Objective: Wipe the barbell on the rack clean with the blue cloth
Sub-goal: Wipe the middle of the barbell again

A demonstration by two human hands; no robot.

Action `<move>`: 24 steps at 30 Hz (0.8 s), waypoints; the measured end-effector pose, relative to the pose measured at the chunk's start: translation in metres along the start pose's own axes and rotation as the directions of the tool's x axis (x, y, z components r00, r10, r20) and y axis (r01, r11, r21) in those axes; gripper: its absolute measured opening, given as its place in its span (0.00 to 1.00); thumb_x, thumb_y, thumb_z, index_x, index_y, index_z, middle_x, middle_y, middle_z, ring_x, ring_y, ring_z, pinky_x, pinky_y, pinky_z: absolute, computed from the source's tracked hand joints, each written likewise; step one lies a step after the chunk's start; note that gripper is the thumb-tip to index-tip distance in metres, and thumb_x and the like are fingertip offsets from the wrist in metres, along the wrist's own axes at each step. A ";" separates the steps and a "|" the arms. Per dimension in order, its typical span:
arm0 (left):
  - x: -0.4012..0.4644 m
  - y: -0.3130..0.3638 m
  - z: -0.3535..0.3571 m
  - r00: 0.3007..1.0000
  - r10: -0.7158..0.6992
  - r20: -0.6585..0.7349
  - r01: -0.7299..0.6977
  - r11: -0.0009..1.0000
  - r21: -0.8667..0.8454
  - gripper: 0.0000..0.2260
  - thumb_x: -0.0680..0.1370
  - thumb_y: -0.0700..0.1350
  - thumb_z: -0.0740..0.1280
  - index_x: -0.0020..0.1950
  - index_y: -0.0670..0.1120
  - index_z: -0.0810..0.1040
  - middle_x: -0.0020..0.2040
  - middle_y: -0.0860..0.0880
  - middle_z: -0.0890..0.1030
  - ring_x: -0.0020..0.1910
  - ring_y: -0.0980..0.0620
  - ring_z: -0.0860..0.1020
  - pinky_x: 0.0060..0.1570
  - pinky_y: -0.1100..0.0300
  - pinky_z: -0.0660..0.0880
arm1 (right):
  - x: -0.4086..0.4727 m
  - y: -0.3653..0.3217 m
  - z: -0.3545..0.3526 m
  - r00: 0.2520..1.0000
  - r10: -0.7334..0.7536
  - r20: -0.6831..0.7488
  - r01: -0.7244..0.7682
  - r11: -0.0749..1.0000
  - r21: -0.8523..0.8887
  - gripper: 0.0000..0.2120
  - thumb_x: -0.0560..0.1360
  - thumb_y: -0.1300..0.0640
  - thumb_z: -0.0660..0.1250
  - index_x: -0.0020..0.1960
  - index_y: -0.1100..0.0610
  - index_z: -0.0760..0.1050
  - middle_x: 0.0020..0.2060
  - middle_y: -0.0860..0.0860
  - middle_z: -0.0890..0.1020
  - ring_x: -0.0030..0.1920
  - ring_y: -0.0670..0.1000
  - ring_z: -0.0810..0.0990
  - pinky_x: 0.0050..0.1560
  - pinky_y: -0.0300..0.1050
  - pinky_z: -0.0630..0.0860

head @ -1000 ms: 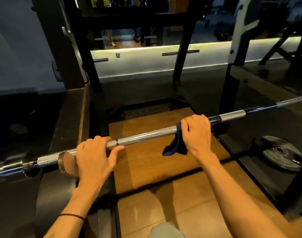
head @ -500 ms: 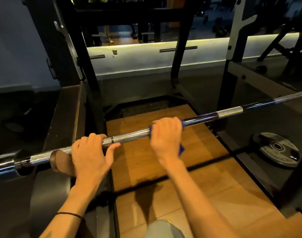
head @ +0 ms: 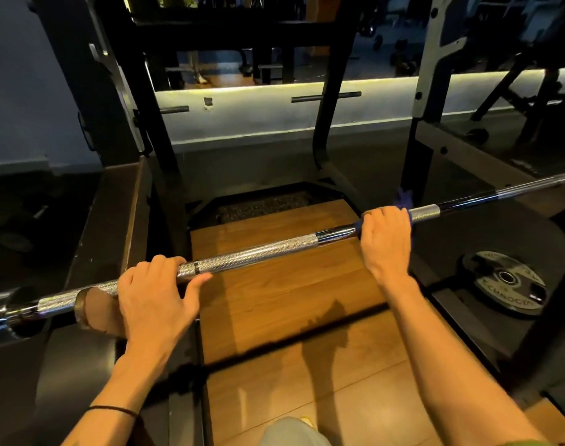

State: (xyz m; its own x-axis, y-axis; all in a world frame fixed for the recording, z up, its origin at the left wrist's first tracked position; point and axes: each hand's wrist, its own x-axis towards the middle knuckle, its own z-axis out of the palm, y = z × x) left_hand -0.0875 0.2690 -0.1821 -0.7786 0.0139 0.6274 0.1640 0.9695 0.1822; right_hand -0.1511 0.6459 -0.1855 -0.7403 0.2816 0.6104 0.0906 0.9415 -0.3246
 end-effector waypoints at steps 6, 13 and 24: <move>0.001 0.000 0.002 1.000 -0.012 0.023 0.012 1.000 0.014 0.24 0.76 0.64 0.58 0.51 0.45 0.78 0.40 0.49 0.74 0.39 0.47 0.72 0.46 0.52 0.63 | -0.076 -0.158 0.008 0.988 -0.140 0.070 0.126 0.975 0.181 0.14 0.83 0.53 0.53 0.43 0.52 0.72 0.41 0.49 0.75 0.46 0.52 0.71 0.64 0.54 0.67; 0.001 -0.006 0.000 1.000 0.019 0.007 -0.018 0.999 -0.028 0.22 0.76 0.63 0.60 0.51 0.46 0.79 0.40 0.49 0.75 0.39 0.46 0.74 0.46 0.51 0.64 | -0.076 -0.174 0.015 0.911 -0.412 0.010 0.392 0.874 0.286 0.13 0.81 0.52 0.60 0.40 0.55 0.73 0.37 0.54 0.75 0.41 0.59 0.73 0.48 0.56 0.68; -0.007 -0.006 0.012 0.994 0.039 -0.098 -0.049 0.994 -0.101 0.19 0.77 0.61 0.64 0.53 0.47 0.80 0.43 0.51 0.78 0.45 0.48 0.76 0.51 0.52 0.61 | 0.001 0.006 -0.001 1.000 -0.001 -0.014 0.000 0.994 -0.113 0.17 0.83 0.55 0.50 0.42 0.57 0.74 0.41 0.55 0.77 0.46 0.57 0.70 0.56 0.58 0.67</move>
State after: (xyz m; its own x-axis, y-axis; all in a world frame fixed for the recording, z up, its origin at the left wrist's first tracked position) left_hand -0.0903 0.2662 -0.1959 -0.7085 0.0278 0.7052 0.2626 0.9379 0.2268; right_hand -0.1512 0.6517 -0.1861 -0.7309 0.2832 0.6210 0.1656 0.9563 -0.2412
